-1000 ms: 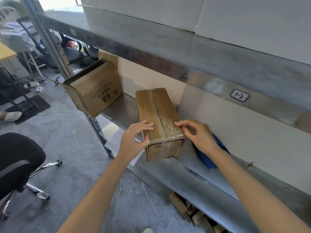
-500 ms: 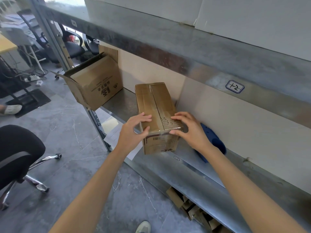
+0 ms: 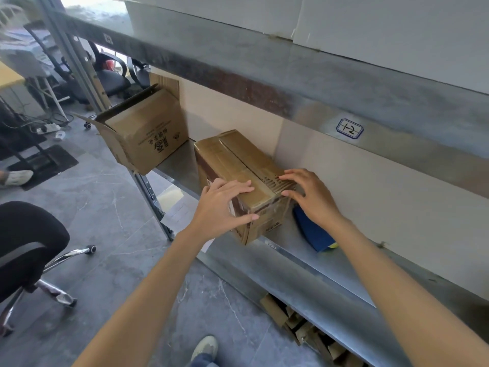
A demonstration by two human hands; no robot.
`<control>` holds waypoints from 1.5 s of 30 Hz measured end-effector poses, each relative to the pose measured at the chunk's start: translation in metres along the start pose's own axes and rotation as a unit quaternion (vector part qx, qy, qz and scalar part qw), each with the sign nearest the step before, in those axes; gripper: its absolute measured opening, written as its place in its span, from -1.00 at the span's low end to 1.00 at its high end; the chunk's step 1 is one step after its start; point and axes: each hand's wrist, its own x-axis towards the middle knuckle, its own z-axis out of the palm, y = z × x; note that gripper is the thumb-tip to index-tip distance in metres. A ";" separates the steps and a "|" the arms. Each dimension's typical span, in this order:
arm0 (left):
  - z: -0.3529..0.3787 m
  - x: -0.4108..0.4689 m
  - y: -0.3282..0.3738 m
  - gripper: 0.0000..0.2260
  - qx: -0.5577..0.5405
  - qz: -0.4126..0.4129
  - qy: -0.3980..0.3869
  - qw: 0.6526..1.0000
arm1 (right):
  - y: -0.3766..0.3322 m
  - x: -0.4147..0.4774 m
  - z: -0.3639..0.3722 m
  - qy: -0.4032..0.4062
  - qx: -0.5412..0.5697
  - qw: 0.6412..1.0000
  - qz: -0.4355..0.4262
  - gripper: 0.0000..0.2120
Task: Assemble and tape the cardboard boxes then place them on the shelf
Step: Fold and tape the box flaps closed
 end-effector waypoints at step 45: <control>-0.036 0.103 -0.124 -0.50 -0.129 0.065 -0.057 0.988 | -0.075 0.002 0.074 0.238 0.024 0.931 0.275 -0.34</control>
